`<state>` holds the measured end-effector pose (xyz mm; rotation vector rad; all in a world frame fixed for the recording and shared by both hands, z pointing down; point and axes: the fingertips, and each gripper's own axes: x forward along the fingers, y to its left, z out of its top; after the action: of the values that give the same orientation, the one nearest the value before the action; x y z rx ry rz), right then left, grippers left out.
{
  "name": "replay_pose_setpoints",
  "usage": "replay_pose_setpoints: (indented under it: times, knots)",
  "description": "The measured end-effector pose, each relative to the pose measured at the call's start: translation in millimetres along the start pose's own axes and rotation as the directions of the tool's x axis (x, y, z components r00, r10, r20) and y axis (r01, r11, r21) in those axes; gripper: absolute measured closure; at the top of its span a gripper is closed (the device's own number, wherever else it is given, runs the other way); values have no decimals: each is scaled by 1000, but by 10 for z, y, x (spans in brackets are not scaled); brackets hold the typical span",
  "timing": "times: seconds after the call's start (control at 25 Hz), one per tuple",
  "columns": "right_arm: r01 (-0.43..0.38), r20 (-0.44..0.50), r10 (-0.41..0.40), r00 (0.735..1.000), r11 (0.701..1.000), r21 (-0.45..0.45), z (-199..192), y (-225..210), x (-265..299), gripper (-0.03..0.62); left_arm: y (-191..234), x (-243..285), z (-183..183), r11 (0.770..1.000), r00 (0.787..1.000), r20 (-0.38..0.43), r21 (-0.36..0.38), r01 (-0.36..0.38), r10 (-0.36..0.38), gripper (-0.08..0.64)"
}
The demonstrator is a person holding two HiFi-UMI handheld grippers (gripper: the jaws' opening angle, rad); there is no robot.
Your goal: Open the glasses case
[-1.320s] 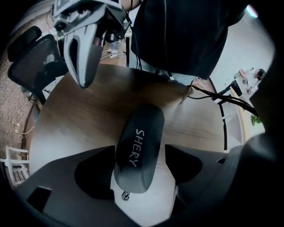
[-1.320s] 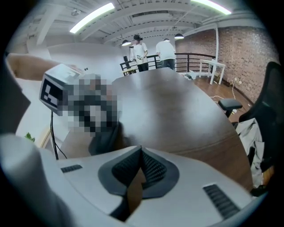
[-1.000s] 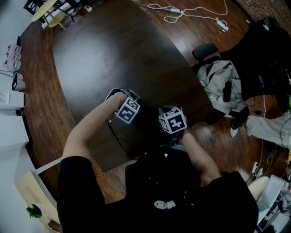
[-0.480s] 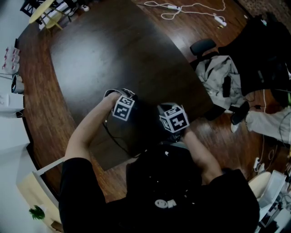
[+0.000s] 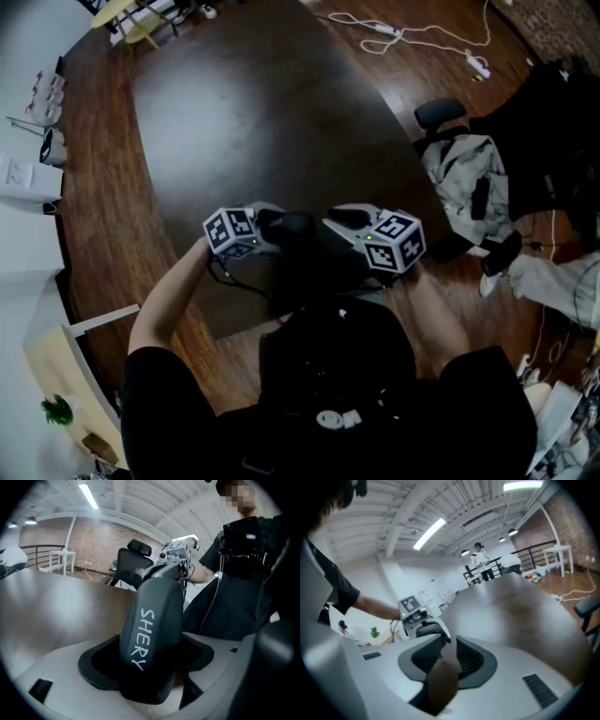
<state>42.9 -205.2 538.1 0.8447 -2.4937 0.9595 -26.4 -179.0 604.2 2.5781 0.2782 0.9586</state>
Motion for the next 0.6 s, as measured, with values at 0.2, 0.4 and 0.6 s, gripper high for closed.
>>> replay_pose_setpoints:
  times: [0.2,0.4,0.6]
  knots:
    - [-225,15,229,973,964,-145,245,587,26,370,-407,-277,63,997,984,179,-73,32,-19,190]
    - [-315,-141,283,949,817,-483,232,1057,49,375,-891,-438,-37,980,968,200,-94,173,-152,189]
    - [-325,-257,199,946,587,-742,161,1294,70,417,-1221,-533,-61,945,944,202,-150,292,-260,189]
